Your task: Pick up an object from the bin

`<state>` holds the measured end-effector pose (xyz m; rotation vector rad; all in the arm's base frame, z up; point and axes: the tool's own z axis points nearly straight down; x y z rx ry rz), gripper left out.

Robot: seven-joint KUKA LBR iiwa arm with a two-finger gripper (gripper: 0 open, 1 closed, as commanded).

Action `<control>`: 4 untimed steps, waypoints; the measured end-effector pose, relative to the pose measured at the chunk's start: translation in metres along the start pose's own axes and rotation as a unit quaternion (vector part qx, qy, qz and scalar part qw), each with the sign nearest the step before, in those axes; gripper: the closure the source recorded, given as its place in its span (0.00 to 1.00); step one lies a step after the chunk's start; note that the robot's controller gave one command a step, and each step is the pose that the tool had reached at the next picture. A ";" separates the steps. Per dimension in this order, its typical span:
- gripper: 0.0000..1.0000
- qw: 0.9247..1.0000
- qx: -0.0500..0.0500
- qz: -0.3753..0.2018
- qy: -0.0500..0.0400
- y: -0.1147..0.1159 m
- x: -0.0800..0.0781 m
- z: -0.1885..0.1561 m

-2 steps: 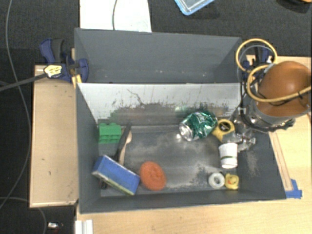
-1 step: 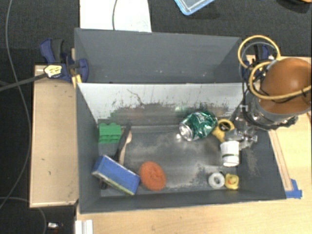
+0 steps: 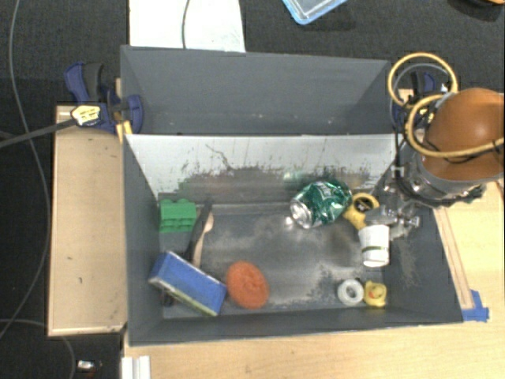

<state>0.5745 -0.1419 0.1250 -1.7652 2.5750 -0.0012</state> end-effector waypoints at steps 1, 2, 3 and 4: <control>1.00 1.000 0.001 0.001 -0.001 -0.001 -0.001 -0.009; 1.00 1.000 0.003 0.003 -0.002 -0.001 -0.001 -0.015; 1.00 1.000 0.005 0.004 -0.003 -0.002 -0.002 -0.020; 1.00 1.000 0.006 0.006 -0.003 -0.002 -0.002 -0.035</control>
Offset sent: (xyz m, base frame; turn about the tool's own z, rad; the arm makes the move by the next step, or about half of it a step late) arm 0.0006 0.0001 0.0162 0.0020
